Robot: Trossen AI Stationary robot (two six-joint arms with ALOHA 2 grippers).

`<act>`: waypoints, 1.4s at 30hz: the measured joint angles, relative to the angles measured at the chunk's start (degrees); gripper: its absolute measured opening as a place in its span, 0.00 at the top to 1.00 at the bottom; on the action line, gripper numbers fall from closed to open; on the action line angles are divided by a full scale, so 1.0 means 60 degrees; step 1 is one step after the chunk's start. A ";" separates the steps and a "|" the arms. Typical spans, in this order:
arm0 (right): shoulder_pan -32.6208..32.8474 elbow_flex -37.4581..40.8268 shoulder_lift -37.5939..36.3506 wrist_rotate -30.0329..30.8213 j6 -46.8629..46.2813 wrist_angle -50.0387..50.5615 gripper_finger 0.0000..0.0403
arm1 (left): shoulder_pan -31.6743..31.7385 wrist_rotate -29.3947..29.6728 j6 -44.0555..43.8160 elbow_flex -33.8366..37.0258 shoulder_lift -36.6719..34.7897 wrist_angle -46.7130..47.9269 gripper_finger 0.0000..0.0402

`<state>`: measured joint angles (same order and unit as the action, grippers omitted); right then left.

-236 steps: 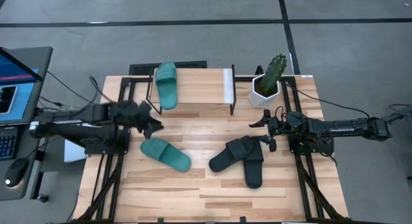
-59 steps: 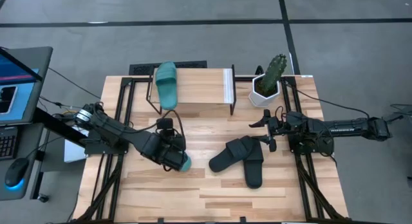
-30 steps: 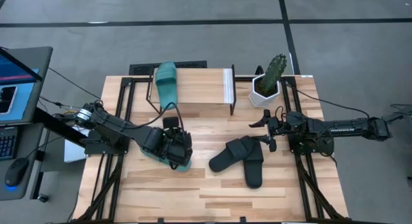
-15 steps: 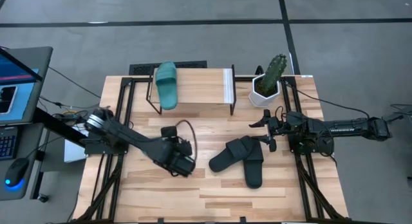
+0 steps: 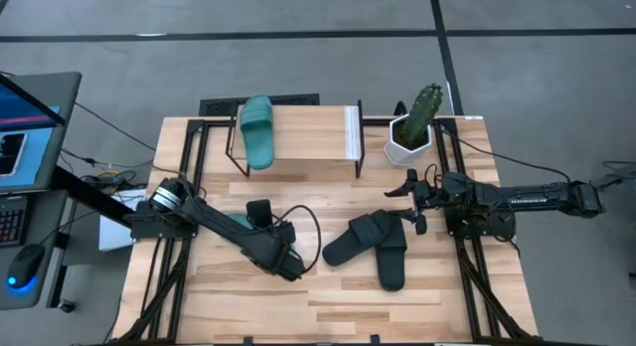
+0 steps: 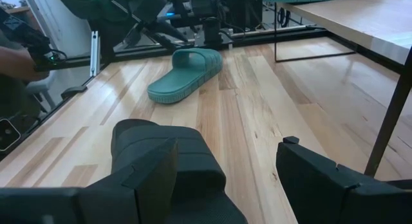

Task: Pick and place slides into the shelf
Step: Put the light blue slide on the shelf

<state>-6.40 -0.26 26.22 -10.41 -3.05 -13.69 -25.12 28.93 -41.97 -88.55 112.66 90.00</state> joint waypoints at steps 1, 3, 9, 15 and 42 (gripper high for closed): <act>0.0000 -0.0002 0.0002 0.0000 -0.0002 0.0000 0.38 | 0.0000 -0.0030 0.0017 0.0000 -0.0003 0.0007 0.74; 0.0001 -0.0002 -0.0001 0.0000 0.0001 0.0000 0.38 | 0.0007 -0.0183 0.0184 0.0000 -0.0003 -0.0004 0.74; 0.0000 -0.0002 -0.0001 0.0000 0.0001 0.0000 0.38 | 0.0007 -0.0629 0.0043 0.0161 -0.0003 0.0004 0.74; -0.0003 0.0001 -0.0001 0.0000 0.0001 0.0000 0.38 | 0.0077 -0.1216 -0.0586 0.0600 -0.0005 0.0009 0.74; 0.0000 0.0000 0.0000 0.0000 0.0001 0.0000 0.38 | 0.0308 -0.2420 -0.2215 0.1436 -0.0014 -0.0517 0.74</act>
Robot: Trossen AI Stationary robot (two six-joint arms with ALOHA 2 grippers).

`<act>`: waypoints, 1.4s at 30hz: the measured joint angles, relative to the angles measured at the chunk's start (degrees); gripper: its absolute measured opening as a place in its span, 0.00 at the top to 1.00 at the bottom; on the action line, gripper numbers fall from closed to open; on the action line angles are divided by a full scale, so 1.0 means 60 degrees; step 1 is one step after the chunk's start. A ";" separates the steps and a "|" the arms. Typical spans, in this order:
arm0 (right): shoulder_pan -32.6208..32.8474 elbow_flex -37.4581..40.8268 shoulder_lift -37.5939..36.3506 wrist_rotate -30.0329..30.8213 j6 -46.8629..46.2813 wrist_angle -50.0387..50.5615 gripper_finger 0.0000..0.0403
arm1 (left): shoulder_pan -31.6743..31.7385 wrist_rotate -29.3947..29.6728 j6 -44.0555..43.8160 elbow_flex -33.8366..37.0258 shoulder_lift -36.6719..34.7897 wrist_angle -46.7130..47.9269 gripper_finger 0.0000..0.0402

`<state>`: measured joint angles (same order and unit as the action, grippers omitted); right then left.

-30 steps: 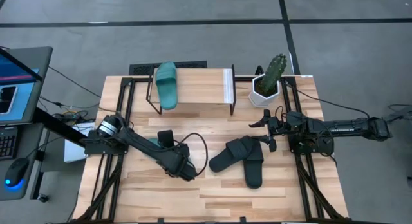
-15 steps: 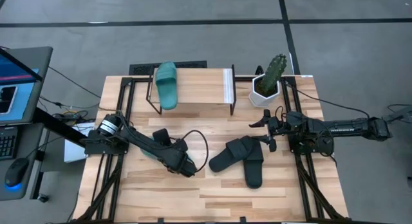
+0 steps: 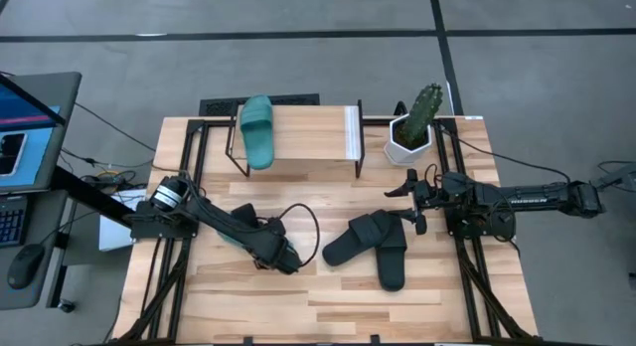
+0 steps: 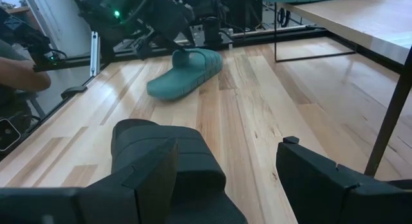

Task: Pick and place slides into the shelf
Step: Put the light blue slide on the shelf

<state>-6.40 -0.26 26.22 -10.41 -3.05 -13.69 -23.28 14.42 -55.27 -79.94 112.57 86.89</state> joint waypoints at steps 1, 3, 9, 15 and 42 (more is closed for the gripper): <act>-0.0002 -0.0002 -0.0001 0.0000 0.0000 -0.0002 0.38 | 0.0031 -0.0008 -0.0024 0.0046 0.0000 -0.0012 0.74; 0.0001 0.0000 0.0001 0.0000 0.0000 0.0000 0.38 | 0.0093 0.0002 -0.0042 0.0065 0.0000 -0.0054 0.74; -0.0001 -0.0001 0.0001 0.0000 -0.0002 0.0000 0.38 | 0.0097 0.0189 0.0022 0.0068 0.0000 -0.0445 0.74; -0.0001 -0.0002 -0.0001 0.0001 -0.0003 0.0000 0.38 | 0.0097 0.0114 -0.0286 0.0391 0.0000 -0.0537 0.74; -0.0002 0.0001 -0.0001 0.0000 0.0000 0.0000 0.38 | 0.0173 0.0134 0.0408 0.0881 0.0000 -0.0951 0.92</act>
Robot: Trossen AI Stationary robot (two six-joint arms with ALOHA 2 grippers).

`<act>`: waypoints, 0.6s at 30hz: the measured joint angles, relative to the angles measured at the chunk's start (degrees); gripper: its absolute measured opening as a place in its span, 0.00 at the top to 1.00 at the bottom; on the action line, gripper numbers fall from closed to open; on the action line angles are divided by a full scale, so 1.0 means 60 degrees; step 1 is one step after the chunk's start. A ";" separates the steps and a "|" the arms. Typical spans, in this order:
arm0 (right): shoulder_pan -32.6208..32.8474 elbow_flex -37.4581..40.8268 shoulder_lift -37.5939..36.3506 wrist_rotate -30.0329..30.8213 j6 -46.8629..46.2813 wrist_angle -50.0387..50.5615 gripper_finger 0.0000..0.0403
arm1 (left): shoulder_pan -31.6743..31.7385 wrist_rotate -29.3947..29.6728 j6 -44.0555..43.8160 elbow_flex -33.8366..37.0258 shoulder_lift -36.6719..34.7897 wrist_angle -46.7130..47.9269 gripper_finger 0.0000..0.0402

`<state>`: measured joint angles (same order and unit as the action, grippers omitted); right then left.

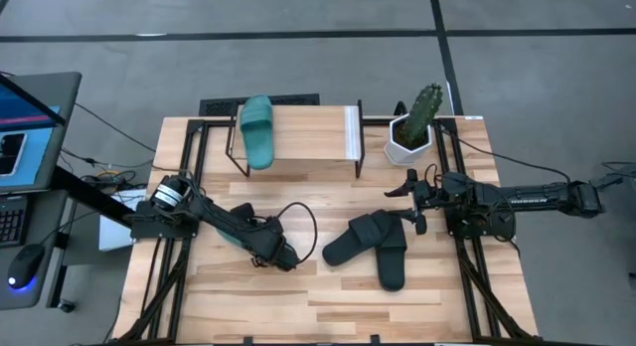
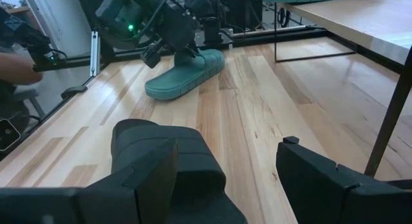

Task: Pick and place slides into the shelf
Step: Put the light blue slide on the shelf

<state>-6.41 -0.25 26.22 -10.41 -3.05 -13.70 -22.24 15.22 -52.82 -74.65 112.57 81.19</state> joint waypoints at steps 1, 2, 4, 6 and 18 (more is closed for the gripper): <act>0.0003 0.0000 0.0001 0.0000 0.0000 -0.0001 0.38 | 0.0000 0.0000 0.0025 0.0000 0.0000 -0.0008 0.91; 0.0000 -0.0003 0.0001 0.0000 -0.0002 0.0000 0.38 | 0.0000 0.0002 0.0085 0.0000 0.0000 -0.0016 0.91; 0.0001 -0.0002 0.0001 0.0000 -0.0002 -0.0002 0.38 | 0.0000 0.0004 0.0209 0.0000 0.0000 -0.0034 0.90; 0.0000 -0.0003 0.0000 0.0000 0.0000 -0.0002 0.38 | 0.0000 0.0027 0.0219 0.0000 0.0000 -0.0037 0.90; 0.0000 -0.0003 0.0000 0.0000 -0.0003 0.0000 0.38 | 0.0034 0.1679 0.0777 0.0000 0.0000 -0.0402 0.89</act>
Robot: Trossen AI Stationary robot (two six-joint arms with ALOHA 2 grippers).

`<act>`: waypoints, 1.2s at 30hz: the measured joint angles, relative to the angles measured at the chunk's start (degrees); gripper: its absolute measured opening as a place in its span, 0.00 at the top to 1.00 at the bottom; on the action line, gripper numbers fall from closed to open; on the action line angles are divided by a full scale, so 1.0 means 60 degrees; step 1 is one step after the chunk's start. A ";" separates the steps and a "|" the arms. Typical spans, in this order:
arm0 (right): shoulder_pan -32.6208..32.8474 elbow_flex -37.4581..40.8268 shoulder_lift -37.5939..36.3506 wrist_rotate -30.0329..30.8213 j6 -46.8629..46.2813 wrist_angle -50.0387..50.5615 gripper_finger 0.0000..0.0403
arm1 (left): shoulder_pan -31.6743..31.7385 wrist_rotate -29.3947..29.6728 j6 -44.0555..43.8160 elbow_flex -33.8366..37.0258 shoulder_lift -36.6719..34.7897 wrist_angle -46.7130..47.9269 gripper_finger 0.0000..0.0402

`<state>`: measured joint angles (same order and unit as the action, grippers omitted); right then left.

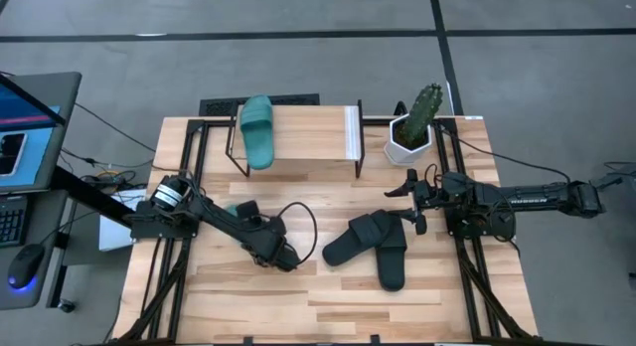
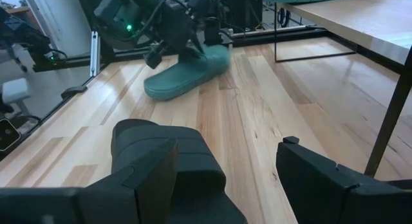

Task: Pick and place slides into the shelf
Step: Put the light blue slide on the shelf

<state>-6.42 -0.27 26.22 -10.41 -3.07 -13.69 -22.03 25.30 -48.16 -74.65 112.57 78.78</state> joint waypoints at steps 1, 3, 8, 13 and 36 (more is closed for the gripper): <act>0.0001 0.0003 0.0002 0.0000 0.0000 0.0000 0.38 | -0.0065 0.0586 -0.0061 -0.0001 0.0000 -0.0043 0.89; 0.0001 0.0001 0.0002 0.0000 0.0002 -0.0002 0.38 | -0.0174 0.1388 -0.0277 -0.0068 0.0004 -0.0069 0.89; 0.0000 0.0000 0.0003 0.0000 0.0004 -0.0003 0.38 | -0.0342 0.2002 -0.0692 -0.0516 0.0015 -0.0229 0.89; 0.0002 0.0000 0.0000 0.0000 0.0004 -0.0002 0.38 | -0.0520 0.2141 -0.0857 -0.1048 0.0015 -0.0521 0.89; 0.0003 0.0000 0.0000 0.0000 0.0003 -0.0004 0.38 | -0.1568 0.4878 -0.0482 -0.4437 0.0015 -0.0608 0.89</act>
<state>-6.40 -0.27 26.22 -10.41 -3.05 -13.72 -31.44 54.57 -51.05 -101.27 112.66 75.13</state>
